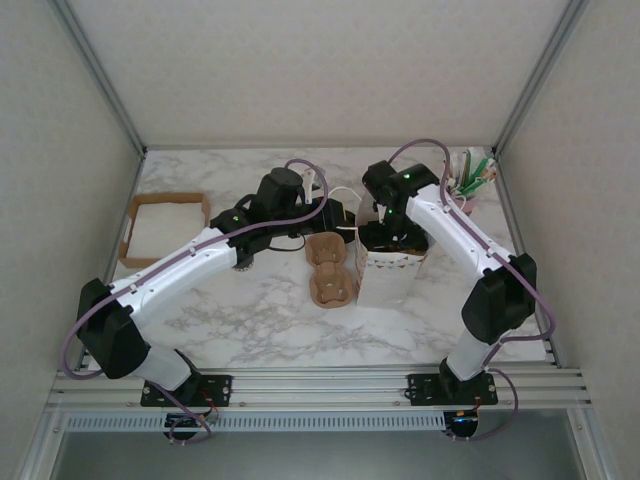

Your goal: Pack the takeout coffee

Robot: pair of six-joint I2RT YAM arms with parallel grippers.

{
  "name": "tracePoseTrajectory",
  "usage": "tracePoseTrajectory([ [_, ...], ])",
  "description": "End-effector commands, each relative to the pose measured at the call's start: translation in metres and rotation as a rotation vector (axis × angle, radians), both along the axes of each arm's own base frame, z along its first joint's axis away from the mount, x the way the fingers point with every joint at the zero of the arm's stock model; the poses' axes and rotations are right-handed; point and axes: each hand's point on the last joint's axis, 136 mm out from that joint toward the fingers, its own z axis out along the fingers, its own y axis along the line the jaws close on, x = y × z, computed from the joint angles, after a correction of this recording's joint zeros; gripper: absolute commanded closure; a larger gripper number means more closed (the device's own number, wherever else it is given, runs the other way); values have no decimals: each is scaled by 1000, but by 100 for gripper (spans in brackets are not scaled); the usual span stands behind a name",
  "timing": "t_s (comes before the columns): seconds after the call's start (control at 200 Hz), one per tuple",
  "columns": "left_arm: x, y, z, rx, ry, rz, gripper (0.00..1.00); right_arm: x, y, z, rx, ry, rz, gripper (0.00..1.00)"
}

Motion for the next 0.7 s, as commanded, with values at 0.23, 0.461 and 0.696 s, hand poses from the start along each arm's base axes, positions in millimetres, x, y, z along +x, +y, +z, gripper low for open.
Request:
tracePoseTrajectory([
  [0.23,-2,-4,11,-18,-21,-13,74,5,-4,2,-15,14,-21,4],
  [0.461,-3,-4,10,-18,-20,-16,74,10,-3,-4,-22,15,-9,4],
  [0.696,-3,-4,10,-17,-17,-14,74,9,-3,7,-15,7,-13,4],
])
